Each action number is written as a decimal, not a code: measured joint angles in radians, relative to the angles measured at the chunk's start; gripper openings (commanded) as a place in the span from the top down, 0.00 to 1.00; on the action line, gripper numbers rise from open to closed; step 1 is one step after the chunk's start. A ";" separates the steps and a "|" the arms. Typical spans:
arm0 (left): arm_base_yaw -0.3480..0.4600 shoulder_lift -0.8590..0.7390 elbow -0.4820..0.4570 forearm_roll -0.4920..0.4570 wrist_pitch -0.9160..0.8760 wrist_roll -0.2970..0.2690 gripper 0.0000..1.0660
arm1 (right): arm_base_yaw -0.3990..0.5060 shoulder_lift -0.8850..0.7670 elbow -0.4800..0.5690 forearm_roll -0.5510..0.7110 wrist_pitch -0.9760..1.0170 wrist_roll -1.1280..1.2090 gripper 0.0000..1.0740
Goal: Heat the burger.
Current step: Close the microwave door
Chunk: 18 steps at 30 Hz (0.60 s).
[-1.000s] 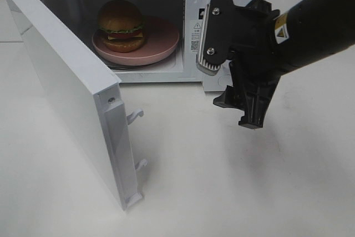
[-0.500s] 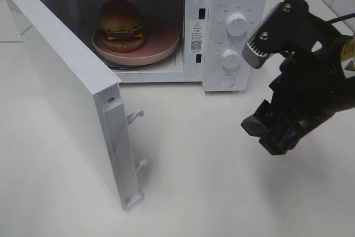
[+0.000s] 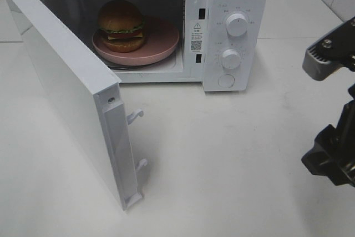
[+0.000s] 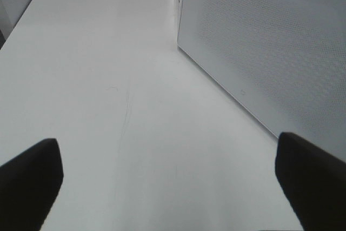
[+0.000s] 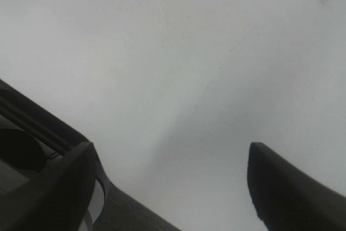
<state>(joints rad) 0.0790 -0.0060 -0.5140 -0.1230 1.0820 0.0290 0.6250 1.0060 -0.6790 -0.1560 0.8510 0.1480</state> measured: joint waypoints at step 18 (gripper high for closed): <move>0.000 0.000 0.000 0.000 0.000 0.000 0.06 | -0.132 -0.302 0.000 0.013 0.196 0.020 0.29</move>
<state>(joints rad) 0.0790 -0.0060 -0.5140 -0.1230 1.0820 0.0290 0.4930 0.7040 -0.6790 -0.1430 1.0470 0.1680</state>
